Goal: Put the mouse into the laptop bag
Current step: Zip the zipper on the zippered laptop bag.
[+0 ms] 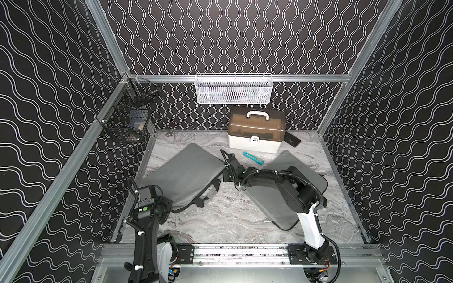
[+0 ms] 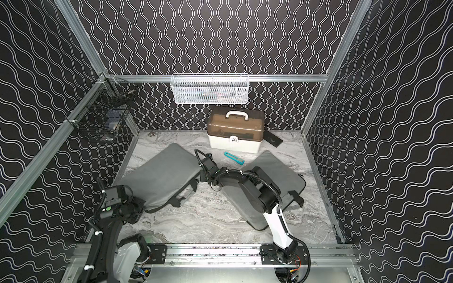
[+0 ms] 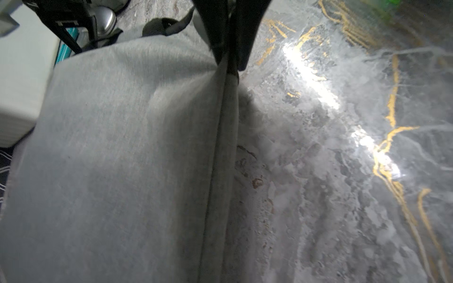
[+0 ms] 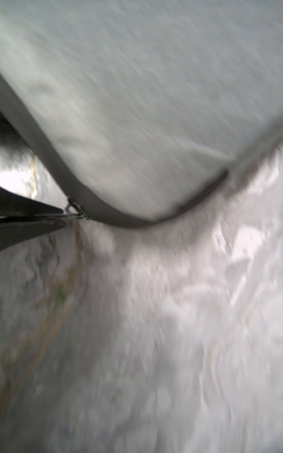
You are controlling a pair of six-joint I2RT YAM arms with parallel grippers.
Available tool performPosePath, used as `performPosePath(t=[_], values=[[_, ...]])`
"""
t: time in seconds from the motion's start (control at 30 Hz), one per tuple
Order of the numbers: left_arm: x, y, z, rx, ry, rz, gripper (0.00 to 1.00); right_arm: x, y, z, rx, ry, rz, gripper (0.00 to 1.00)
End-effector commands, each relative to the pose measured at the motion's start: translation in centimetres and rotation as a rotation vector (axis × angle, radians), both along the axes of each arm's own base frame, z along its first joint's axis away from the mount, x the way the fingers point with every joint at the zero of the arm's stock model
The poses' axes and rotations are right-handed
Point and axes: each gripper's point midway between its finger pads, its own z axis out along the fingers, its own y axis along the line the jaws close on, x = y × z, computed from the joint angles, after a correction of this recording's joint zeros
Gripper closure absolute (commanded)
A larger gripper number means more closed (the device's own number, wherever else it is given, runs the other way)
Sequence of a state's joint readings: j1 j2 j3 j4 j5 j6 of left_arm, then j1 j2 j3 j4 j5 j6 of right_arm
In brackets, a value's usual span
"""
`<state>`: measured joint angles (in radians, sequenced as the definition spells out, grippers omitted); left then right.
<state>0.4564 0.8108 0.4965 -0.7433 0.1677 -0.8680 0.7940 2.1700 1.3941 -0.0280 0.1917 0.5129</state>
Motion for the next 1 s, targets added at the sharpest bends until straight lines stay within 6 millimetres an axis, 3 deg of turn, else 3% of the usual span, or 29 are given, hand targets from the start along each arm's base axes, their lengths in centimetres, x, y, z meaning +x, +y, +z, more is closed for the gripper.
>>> performPosePath(t=[0.0, 0.13, 0.3, 0.33, 0.43, 0.5, 0.63, 0.83, 0.97], values=[[0.6, 2.8, 0.1, 0.068, 0.007, 0.079, 1.00, -3.0, -5.9, -4.3, -0.221, 0.158, -0.096, 1.00], [2.9, 3.9, -0.1, 0.036, -0.014, 0.064, 1.00, -3.7, -5.6, -3.5, -0.190, 0.154, -0.069, 1.00], [5.4, 4.6, -0.9, -0.001, -0.001, 0.019, 1.00, -6.0, -4.2, -3.1, -0.168, 0.150, -0.018, 1.00], [5.7, 4.8, -1.2, -0.002, 0.006, 0.022, 0.88, -6.7, -3.6, -3.1, -0.164, 0.149, -0.003, 1.00], [5.9, 5.3, -1.3, 0.012, 0.020, 0.024, 0.27, -8.2, -2.2, -3.2, -0.158, 0.151, 0.031, 1.00], [5.8, 4.9, -0.9, 0.011, 0.001, 0.021, 0.09, -9.3, -1.1, -3.4, -0.150, 0.160, 0.059, 1.00], [5.5, 2.5, 0.1, -0.011, -0.038, -0.001, 0.01, -12.0, 1.3, -3.1, -0.134, 0.153, 0.129, 1.00], [5.8, -3.4, 0.6, -0.044, -0.038, -0.173, 0.01, -16.3, 4.1, -2.4, -0.092, 0.107, 0.240, 1.00], [5.0, -6.3, -0.2, -0.103, -0.055, -0.245, 0.01, -17.6, 5.3, -2.0, -0.063, 0.079, 0.308, 1.00]])
